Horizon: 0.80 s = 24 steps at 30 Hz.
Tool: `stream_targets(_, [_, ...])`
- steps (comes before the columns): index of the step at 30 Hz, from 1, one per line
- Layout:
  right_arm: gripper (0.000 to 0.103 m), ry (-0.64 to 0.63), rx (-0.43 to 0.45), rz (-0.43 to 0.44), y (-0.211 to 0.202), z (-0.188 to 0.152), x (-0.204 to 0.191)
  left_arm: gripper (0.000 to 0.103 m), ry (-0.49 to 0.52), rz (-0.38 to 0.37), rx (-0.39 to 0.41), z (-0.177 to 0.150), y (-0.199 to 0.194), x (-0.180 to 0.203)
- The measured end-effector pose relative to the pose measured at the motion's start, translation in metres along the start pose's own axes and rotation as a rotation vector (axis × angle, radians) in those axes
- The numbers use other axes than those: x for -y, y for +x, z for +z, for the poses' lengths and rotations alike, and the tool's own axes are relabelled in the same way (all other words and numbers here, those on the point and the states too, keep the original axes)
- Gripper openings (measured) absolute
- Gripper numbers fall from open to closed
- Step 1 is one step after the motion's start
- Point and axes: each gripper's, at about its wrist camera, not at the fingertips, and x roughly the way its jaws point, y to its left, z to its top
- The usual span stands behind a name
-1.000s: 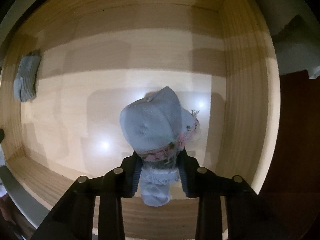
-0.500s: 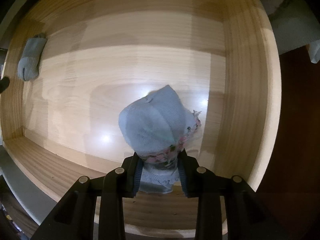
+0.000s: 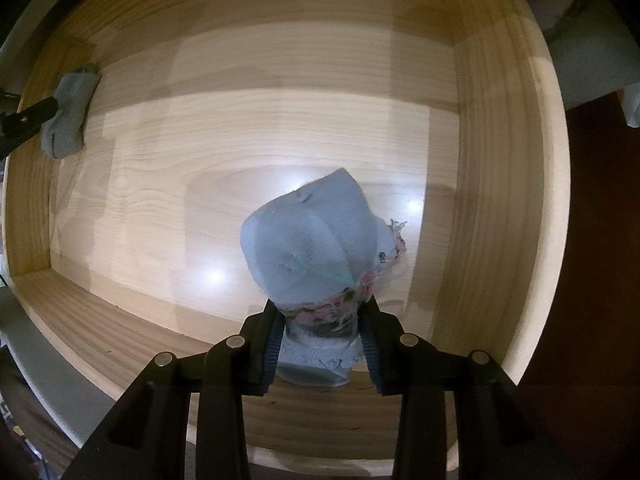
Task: Take underwear out of drawer
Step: 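Close the left tool on the grey ribbed sock while the right tool holds the pink-trimmed sock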
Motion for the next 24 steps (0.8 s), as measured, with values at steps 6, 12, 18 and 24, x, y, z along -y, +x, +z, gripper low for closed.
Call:
stream_targets(6, [0.037, 0.0, 0.0, 0.006, 0.004, -0.004, 0.001, 0.057, -0.029, 0.013, -0.039, 0.006, 0.014, -0.003])
stream_targets(12, [0.039, -0.003, 0.0, 0.008, 0.013, -0.009, 0.002, 0.057, 0.004, 0.054, -0.062, 0.007, 0.021, 0.003])
stream_targets(18, [0.039, -0.002, 0.001, 0.009, 0.017, -0.013, 0.004, 0.057, 0.077, 0.078, -0.095, 0.0, 0.028, 0.016])
stream_targets(24, [0.04, -0.002, 0.002, 0.009, 0.017, -0.014, 0.004, 0.056, 0.138, 0.107, -0.15, -0.01, 0.037, 0.029])
